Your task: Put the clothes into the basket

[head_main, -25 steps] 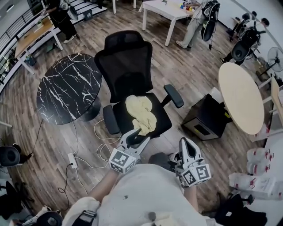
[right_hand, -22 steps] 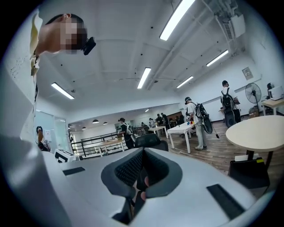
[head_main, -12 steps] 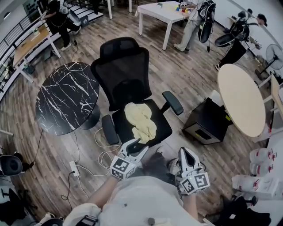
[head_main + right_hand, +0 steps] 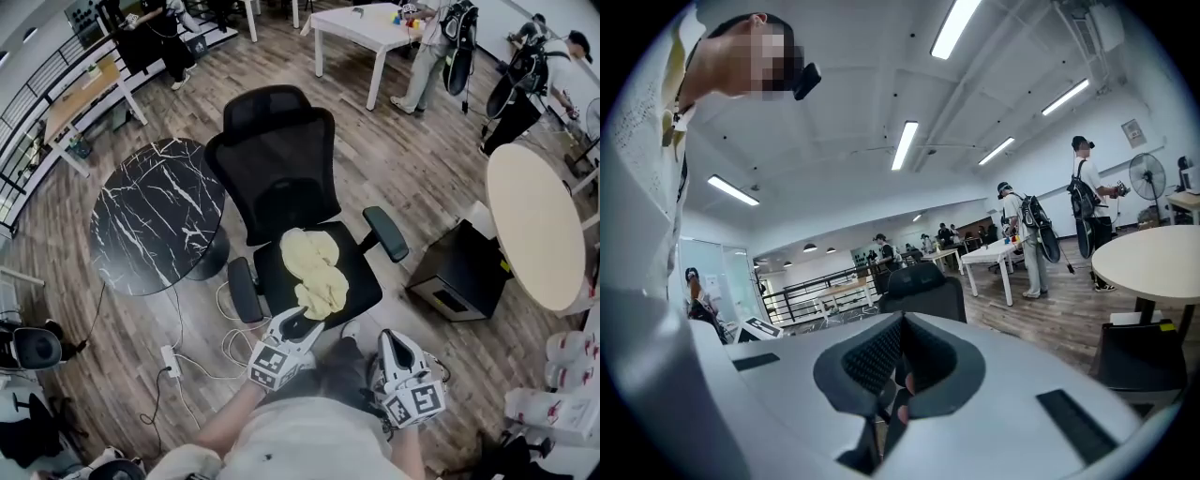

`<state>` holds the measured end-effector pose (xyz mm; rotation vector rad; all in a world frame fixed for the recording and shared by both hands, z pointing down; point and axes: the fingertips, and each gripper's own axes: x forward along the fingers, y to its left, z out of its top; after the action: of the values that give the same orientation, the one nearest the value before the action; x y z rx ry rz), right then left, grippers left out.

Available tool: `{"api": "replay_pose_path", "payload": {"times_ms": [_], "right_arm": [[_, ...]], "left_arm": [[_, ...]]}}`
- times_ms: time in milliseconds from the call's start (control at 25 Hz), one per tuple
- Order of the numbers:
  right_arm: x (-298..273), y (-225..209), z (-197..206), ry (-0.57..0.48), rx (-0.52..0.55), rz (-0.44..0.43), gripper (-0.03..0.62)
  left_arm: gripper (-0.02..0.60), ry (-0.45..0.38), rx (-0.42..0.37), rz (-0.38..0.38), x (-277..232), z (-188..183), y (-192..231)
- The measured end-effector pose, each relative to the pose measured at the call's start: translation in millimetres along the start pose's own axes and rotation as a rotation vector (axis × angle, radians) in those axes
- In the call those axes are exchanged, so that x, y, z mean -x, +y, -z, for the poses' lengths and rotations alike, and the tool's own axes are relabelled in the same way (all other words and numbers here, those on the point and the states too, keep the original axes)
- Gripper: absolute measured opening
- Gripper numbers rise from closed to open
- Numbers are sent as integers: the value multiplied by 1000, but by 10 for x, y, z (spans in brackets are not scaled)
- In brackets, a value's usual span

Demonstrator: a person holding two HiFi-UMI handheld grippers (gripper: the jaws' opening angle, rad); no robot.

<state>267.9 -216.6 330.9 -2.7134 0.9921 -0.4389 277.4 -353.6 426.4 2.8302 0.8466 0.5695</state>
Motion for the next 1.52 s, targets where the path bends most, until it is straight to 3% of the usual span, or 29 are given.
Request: {"api": "replay_pose_path", "payload": {"times_ms": [400,720,1040,1520], "right_arm": [[-560,-159,22,69,-19,-137,8],[-848,-490,79,143,-31,-203,8],[-1115,-1021,269,207,-92,-189,8],[-1344,-1527,513,252,-136,-173,8]], "left_arm": [[204,106,39,-56,-608,352,292],[206,182,80,-148,-1181,698,673],[209,268,171,-253,-1661,1218,1173],[213,421,215,-299,-2186,2032,1459]]}}
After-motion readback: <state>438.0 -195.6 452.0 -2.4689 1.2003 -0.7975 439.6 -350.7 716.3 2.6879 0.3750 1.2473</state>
